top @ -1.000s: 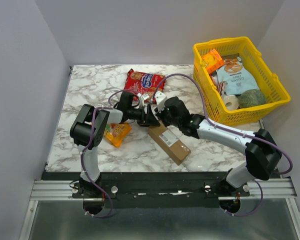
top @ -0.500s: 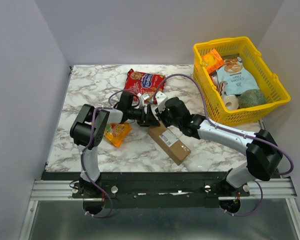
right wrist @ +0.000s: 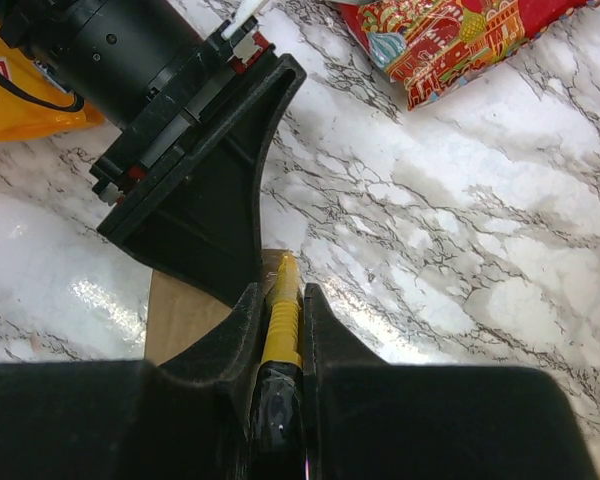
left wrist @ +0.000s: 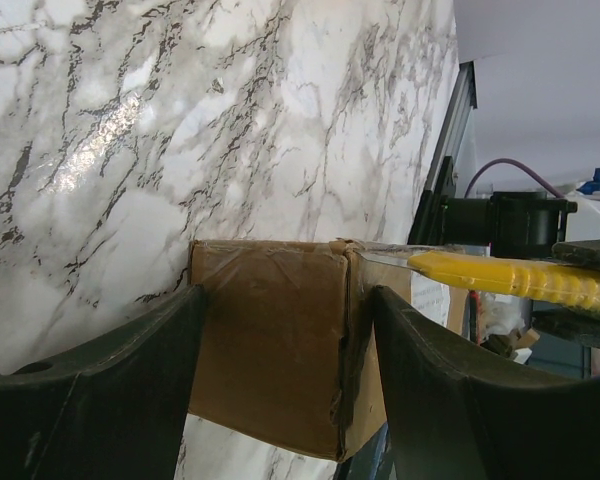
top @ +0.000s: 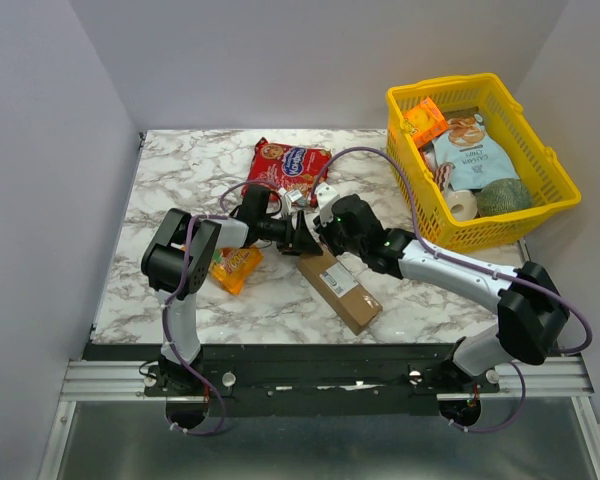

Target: Unpack the express box

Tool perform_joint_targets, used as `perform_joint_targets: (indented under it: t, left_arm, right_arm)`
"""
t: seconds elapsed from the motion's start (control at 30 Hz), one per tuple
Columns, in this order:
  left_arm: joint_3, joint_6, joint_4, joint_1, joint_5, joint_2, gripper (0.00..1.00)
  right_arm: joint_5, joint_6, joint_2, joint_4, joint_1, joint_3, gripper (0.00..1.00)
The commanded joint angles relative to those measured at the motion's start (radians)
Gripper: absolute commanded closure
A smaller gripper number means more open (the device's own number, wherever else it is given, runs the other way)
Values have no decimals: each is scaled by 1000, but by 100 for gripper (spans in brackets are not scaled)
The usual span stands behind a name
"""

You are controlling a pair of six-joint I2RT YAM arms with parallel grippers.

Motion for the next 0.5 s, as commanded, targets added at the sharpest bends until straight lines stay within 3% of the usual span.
perform_joint_targets:
  t: [0.0, 0.47]
  left_arm:
    - [-60, 86, -147, 7, -233, 87, 29]
    - [-103, 130, -170, 105, -247, -46, 33]
  right_arm:
    - [3, 42, -9, -195, 3, -8, 100]
    - [-29, 0, 148, -126, 32, 161, 99]
